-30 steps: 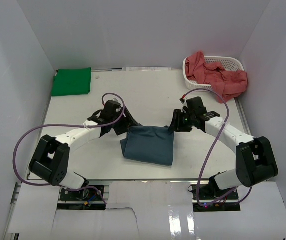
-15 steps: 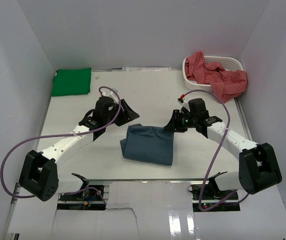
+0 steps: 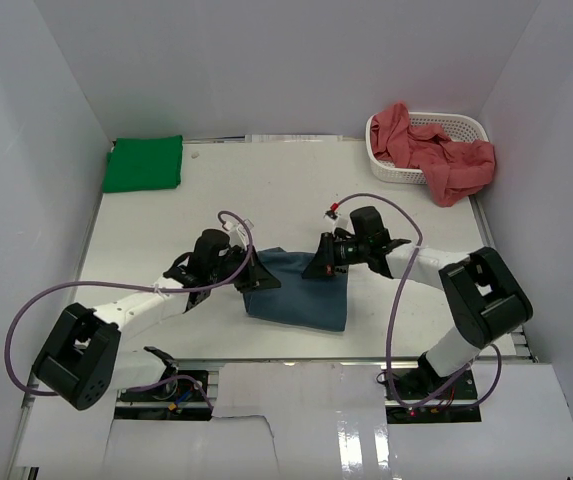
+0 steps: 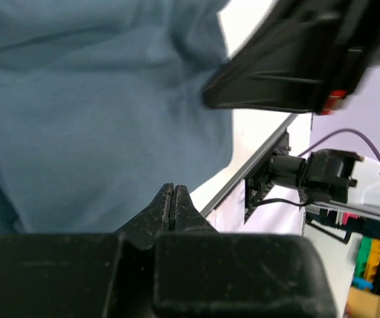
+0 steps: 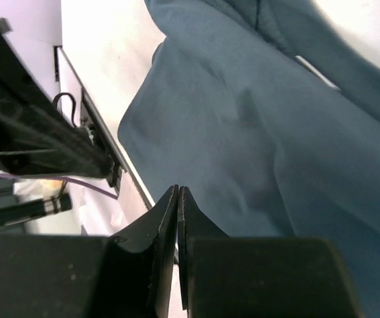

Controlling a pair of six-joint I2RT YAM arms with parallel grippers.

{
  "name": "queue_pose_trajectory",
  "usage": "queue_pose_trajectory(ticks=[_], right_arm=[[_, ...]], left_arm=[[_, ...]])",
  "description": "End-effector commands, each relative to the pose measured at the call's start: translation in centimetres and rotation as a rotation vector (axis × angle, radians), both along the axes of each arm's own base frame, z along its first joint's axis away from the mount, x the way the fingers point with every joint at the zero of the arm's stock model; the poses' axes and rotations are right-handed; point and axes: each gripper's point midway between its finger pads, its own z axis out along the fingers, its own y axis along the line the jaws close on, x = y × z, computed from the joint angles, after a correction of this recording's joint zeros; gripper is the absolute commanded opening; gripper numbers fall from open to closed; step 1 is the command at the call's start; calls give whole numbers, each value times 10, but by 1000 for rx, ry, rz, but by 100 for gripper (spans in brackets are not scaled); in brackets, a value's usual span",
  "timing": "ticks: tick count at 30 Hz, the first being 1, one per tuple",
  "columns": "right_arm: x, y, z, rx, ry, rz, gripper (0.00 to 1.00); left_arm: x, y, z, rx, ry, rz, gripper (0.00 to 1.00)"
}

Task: Fold and stack the t-shirts
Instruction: Fold the long partially folded tshirt into a neat square

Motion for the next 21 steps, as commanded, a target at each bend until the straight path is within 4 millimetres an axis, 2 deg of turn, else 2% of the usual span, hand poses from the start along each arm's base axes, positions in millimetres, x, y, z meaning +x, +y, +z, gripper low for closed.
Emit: queue_pose_trajectory(ticks=[1,3,7,14,17,19,21], right_arm=[[-6,22,7,107,21,68,8],[-7,30,7,138,26,82,8],[-13,42,-8,128,48,107,8],[-5,49,-19,97,21,105,8],[-1,51,-22,86,4,101,8],[1,50,-24,75,-1,96,8],[2,49,-27,66,-5,97,8]], left_arm=[[-3,-9,31,-76,-139,-82,0],[-4,-11,32,-77,-142,-92,0],[-7,-14,20,-67,-129,-120,0],[-8,-16,-18,-51,-107,-126,0],[-8,-15,-43,-18,-71,-128,0],[-8,-14,-51,-13,-74,-125,0],[-12,-8,-68,13,-54,-112,0]])
